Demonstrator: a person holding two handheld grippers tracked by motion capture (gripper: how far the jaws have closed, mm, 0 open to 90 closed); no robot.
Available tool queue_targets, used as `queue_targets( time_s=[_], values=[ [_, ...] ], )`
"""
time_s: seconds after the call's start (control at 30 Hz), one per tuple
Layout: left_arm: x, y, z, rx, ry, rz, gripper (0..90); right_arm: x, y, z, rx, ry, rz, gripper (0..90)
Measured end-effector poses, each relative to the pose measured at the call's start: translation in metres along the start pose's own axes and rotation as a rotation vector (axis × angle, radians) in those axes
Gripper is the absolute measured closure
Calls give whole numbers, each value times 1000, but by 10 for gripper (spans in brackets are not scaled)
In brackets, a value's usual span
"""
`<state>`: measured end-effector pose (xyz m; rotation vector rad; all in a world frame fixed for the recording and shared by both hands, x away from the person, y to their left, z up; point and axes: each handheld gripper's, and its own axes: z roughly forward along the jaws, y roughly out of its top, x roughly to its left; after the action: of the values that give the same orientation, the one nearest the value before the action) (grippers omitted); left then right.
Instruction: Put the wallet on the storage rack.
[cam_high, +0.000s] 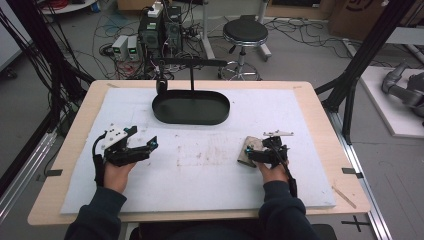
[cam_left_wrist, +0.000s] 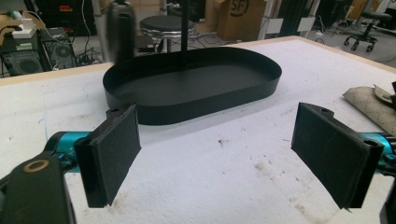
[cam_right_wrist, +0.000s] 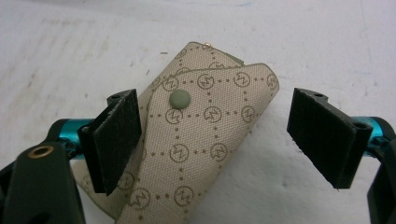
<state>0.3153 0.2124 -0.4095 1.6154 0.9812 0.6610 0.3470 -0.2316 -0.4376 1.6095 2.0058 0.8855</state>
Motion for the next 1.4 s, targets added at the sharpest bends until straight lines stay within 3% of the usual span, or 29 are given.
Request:
queue_targets(
  time_s=[0.07,0.13,0.23,0.33,0.43,0.47,0.5,0.53,0.57,0.8,0.87,0.9,0.97,1.07,1.3,1.4],
  values=[
    [0,0,0,0,0,0,153,8,0,3,-2,-23,41,173],
    [0,0,0,1,-1,-1,153,15,0,6,-5,-21,25,163],
    [1,-1,0,2,1,-3,154,24,-1,12,1,-74,18,135],
    [1,-1,0,3,1,-3,154,28,0,15,-7,-95,-97,131],
    [0,-1,1,6,-1,-1,157,30,1,19,0,-105,-126,129],
    [0,-1,1,6,-5,0,156,33,2,20,-2,-117,-162,128],
    [0,-1,2,7,-4,1,157,35,2,21,-2,-122,-243,129],
    [0,-1,1,8,-4,1,157,35,2,22,6,-122,-292,130],
    [0,-1,1,6,-3,-1,157,35,2,22,4,-120,-308,131],
    [2,-2,0,7,4,-3,159,26,3,22,41,-86,-202,150],
    [1,-2,-1,5,3,-3,160,24,3,22,54,-68,-153,191],
    [1,-2,0,5,1,-3,161,24,4,21,62,-51,-138,256],
    [1,-2,0,9,0,-1,161,25,5,19,66,-9,-170,360],
    [0,-3,1,11,-5,-1,162,28,8,16,59,-15,-270,412],
    [2,-4,2,14,-3,-7,164,27,14,14,5,53,-355,460],
    [2,-5,2,16,-4,-7,164,28,22,15,-21,110,-348,462]
  ],
)
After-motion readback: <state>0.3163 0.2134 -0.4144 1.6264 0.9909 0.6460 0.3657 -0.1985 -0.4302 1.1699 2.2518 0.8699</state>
